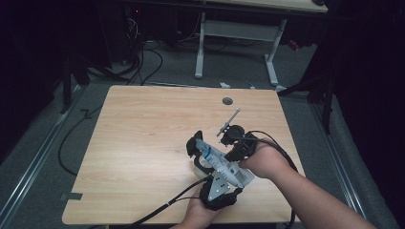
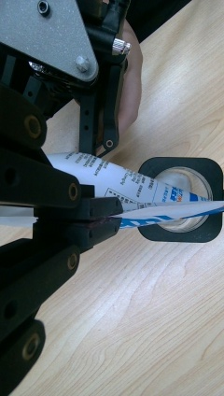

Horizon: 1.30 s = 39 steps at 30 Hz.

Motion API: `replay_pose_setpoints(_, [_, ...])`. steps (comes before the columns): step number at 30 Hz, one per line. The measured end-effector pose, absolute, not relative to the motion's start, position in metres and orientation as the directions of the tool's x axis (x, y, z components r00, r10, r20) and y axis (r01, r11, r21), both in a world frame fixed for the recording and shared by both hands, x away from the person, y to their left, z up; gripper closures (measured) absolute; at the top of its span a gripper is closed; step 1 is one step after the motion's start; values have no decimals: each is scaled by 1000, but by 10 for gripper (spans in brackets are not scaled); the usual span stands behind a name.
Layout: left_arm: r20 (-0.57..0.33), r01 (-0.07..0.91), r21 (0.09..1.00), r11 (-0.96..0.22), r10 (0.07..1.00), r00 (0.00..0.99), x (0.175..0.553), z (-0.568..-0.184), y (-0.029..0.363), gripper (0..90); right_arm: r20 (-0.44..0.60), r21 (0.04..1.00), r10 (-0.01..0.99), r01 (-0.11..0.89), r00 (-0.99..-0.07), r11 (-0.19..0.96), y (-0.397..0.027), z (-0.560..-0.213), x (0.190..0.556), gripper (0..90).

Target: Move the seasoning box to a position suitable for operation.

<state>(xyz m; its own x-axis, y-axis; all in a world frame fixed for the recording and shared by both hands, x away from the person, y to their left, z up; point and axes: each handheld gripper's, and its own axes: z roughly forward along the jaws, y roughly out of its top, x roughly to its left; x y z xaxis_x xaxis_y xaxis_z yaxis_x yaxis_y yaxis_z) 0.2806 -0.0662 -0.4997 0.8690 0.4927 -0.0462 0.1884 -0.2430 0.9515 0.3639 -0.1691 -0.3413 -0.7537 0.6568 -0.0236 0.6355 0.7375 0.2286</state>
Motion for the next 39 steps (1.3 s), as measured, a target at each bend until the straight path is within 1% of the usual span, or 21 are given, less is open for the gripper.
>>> replay_pose_setpoints(39, [-54, 194, 952, -238, 492, 869, 282, -496, -67, 531, -26, 231, 656, 634, -754, 738, -170, -340, 367, 897])
